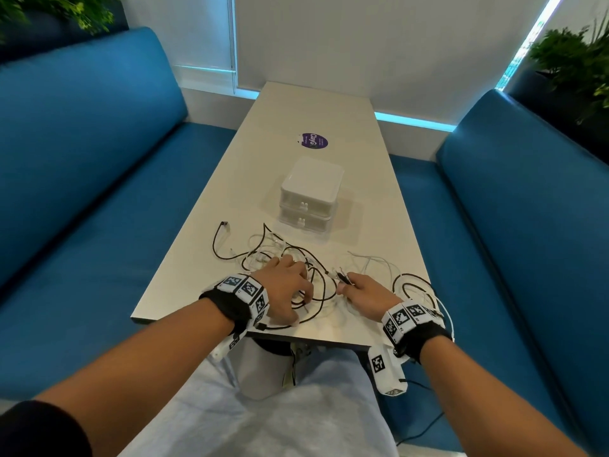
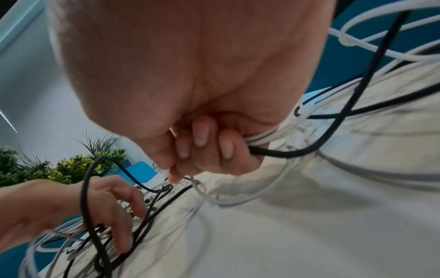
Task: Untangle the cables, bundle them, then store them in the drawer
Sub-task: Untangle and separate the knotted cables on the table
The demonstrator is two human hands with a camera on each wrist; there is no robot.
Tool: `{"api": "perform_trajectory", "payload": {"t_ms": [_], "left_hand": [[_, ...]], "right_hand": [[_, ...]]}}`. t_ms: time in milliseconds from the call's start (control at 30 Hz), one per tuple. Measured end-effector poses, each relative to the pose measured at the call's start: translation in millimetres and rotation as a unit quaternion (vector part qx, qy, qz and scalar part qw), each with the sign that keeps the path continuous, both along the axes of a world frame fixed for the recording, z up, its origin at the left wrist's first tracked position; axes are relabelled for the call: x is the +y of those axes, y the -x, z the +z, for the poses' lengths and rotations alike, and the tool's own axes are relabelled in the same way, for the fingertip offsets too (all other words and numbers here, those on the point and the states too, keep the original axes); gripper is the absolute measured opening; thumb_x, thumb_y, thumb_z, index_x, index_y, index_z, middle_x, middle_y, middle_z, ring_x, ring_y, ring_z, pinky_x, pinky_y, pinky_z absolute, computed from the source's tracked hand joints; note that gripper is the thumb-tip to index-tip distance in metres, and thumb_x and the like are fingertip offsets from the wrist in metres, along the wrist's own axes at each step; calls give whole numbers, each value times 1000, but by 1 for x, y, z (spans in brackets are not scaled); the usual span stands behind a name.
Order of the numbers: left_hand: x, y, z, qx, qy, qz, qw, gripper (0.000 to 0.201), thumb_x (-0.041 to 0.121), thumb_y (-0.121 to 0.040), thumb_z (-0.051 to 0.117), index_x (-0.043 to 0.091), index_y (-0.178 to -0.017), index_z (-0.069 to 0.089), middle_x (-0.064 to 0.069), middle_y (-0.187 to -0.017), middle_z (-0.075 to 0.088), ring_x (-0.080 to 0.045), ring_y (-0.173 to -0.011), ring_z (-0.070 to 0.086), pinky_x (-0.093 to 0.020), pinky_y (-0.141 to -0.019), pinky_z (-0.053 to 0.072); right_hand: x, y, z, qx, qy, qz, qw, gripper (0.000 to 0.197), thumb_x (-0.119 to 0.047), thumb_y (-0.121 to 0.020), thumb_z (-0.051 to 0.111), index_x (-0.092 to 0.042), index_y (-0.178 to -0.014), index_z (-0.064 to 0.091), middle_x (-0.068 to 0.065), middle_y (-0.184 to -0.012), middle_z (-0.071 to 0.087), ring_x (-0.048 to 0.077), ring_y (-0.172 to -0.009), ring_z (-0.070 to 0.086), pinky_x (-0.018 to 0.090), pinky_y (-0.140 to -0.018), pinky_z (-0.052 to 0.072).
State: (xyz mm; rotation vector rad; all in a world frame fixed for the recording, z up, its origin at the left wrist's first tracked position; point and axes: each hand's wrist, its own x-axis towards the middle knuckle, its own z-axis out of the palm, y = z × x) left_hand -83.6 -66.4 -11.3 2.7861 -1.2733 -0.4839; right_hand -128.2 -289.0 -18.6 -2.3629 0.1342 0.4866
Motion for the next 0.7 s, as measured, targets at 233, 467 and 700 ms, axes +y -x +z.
{"api": "perform_trajectory", "payload": {"t_ms": [233, 467, 700], "left_hand": [[-9, 0, -9, -107, 44, 32, 993, 28, 47, -80, 68, 28, -100, 64, 1, -124, 42, -23, -114, 38, -39, -97, 36], [-14, 10, 1, -250, 87, -40, 964, 38, 47, -80, 64, 19, -101, 48, -2, -109, 45, -24, -99, 42, -38, -90, 37], [-23, 25, -8, -265, 27, -256, 929, 40, 22, -84, 60, 29, -123, 55, -2, -94, 51, -23, -85, 46, -38, -78, 39]], "right_hand": [[-3, 3, -5, -10, 10, -3, 1000, 20, -36, -98, 51, -24, -82, 54, -3, -79, 56, 19, -78, 53, 39, -79, 43], [-10, 2, -9, -30, 19, -43, 998, 21, -31, -100, 45, -21, -102, 63, 7, -104, 64, 26, -99, 59, 38, -89, 45], [-7, 2, -12, -27, 29, -42, 998, 26, -32, -99, 45, -12, -106, 62, 9, -104, 64, 27, -98, 59, 41, -92, 45]]}}
